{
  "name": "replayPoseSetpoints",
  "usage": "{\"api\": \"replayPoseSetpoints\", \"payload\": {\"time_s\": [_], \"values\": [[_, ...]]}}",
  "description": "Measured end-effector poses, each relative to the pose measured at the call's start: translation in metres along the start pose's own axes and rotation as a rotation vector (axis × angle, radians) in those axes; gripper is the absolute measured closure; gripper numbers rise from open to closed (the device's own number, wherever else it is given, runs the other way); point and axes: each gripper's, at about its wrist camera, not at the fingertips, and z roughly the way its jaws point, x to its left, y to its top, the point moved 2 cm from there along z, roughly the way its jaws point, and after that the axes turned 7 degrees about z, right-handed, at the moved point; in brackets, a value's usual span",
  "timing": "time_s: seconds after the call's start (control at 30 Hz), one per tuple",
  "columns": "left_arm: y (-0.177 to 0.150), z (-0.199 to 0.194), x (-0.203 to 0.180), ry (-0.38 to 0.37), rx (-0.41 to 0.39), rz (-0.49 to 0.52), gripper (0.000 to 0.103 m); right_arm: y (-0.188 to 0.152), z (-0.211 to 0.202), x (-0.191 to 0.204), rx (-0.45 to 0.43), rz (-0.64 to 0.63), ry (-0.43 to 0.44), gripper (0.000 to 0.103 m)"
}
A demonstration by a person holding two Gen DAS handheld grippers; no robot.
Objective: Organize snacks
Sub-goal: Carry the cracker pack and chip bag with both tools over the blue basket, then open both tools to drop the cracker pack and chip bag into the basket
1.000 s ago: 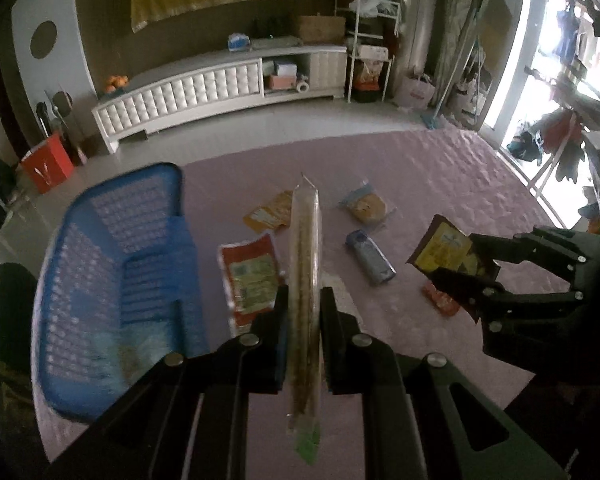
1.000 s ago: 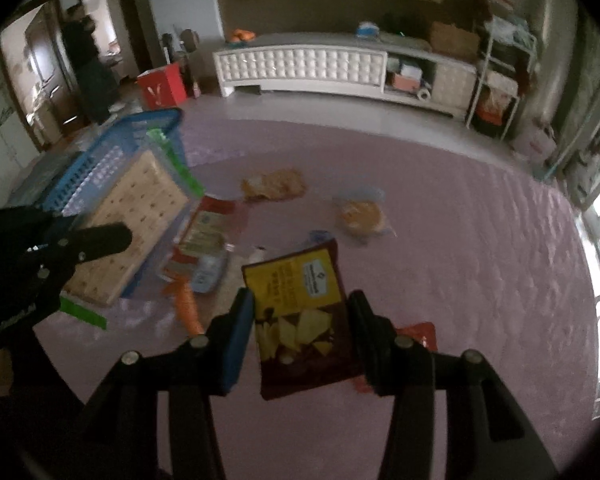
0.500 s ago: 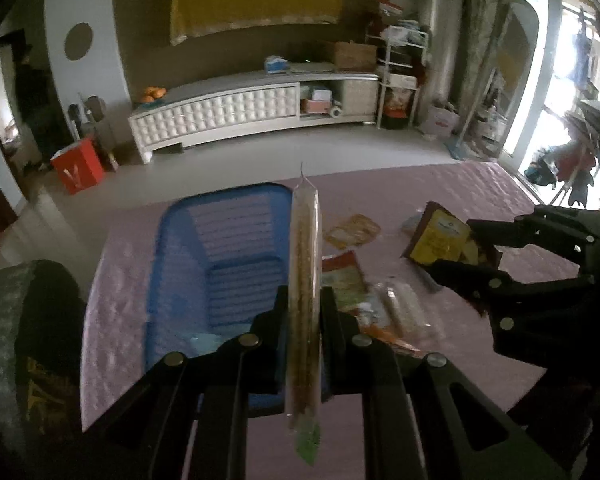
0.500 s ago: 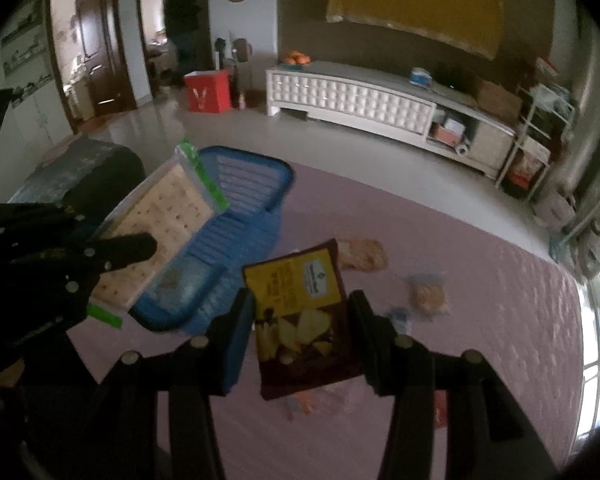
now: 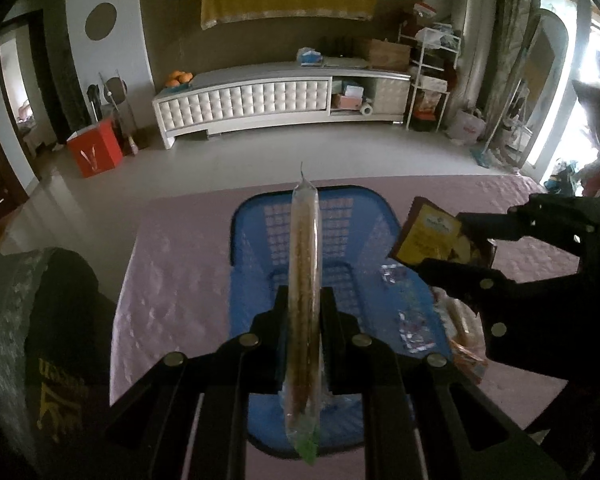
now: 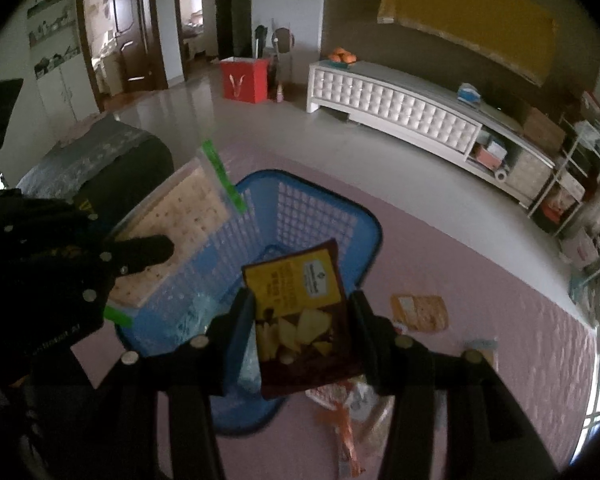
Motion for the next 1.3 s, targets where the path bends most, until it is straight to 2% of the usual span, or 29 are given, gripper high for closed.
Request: {"api": "replayPoseSetpoints", "payload": {"time_s": [0.3,0.53,0.8,0.83,0.9,1.0,1.07,1.3], "values": [[0.018,0.048,0.029,-0.035,0.039,-0.002,0.091,0.019,0.044,0.002,0.051,-0.040,-0.007,0.050],[0.028,0.083,0.035,-0.071,0.065,0.016,0.091,0.026,0.075,-0.007,0.093,-0.053,-0.025,0.050],[0.031,0.099,0.034,-0.054,0.093,0.019,0.090,0.022,0.081,-0.012,0.103,-0.057,-0.016,0.050],[0.031,0.100,0.035,-0.055,0.089,0.008,0.087,0.021,0.080,-0.011,0.101,-0.067,-0.025,0.050],[0.031,0.097,0.037,-0.048,0.078,-0.015,0.051,0.023,0.080,-0.010,0.101,-0.072,-0.020,0.050],[0.035,0.090,0.038,-0.055,0.061,-0.020,0.047,0.023,0.076,-0.008,0.090,-0.079,-0.030,0.050],[0.034,0.083,0.037,-0.031,0.052,-0.006,0.044,0.023,0.076,-0.006,0.091,-0.085,-0.037,0.050],[0.024,0.069,0.043,0.002,0.044,-0.006,0.044,0.024,0.074,-0.001,0.111,-0.094,-0.016,0.049]]}}
